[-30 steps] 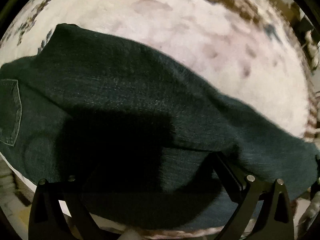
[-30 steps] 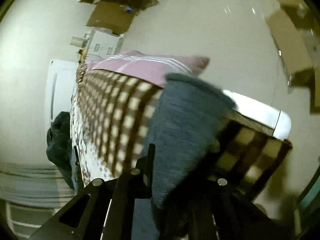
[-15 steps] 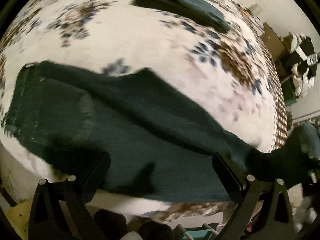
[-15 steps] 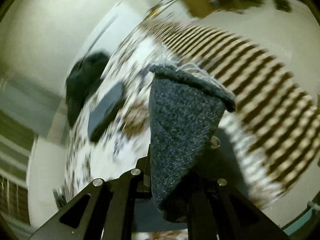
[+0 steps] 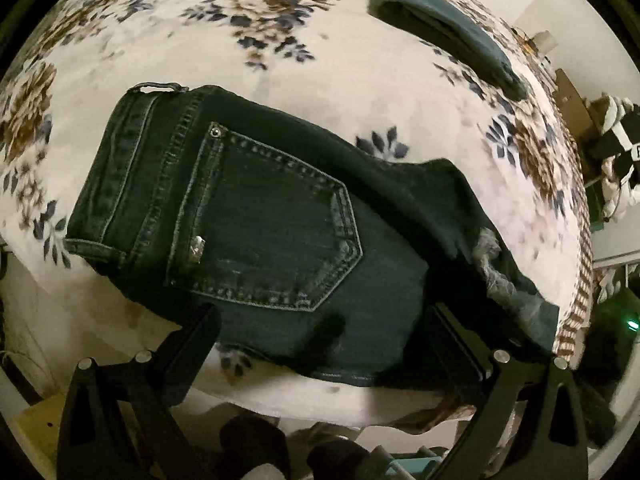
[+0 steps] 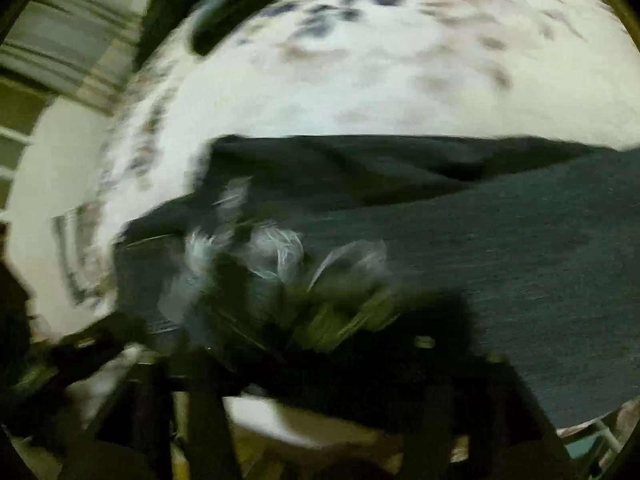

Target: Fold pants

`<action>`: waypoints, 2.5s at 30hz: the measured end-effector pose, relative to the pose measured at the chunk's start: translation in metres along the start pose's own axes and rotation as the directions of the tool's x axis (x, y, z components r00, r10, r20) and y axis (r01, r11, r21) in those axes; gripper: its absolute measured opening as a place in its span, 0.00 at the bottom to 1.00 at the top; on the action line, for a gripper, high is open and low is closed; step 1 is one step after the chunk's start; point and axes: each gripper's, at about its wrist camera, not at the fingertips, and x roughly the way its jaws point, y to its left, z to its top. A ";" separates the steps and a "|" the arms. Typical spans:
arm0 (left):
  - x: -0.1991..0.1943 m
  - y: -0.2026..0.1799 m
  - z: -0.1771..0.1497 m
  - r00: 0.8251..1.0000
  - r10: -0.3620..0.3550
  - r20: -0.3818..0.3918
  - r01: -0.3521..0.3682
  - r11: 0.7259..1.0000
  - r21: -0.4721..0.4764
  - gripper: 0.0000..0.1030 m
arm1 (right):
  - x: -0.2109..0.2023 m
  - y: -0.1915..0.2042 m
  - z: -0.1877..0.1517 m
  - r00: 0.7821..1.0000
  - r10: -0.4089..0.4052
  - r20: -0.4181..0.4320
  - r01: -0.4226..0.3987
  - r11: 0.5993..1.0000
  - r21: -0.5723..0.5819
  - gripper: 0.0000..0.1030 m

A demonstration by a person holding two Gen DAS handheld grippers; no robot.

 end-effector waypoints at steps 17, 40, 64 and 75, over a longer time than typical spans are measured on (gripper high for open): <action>0.094 -0.127 -0.010 0.993 -0.063 -0.100 0.095 0.930 0.354 0.26 | -0.084 -0.118 0.018 0.910 -0.407 -0.085 0.415 0.873 0.257 0.74; -0.011 0.129 -0.031 0.970 -0.118 0.214 0.215 0.826 -0.521 0.98 | -0.035 -0.012 0.018 0.868 -0.479 -0.133 0.481 0.877 -0.020 1.00; 0.013 0.173 0.013 0.834 -0.189 0.518 0.402 0.852 -0.336 0.24 | 0.008 0.041 0.033 0.908 -0.381 -0.174 0.392 0.919 0.037 1.00; -0.130 -0.028 -0.011 0.706 -0.407 0.580 0.423 0.899 0.115 0.23 | -0.071 -0.065 0.017 0.931 -0.345 -0.116 0.362 0.914 0.182 1.00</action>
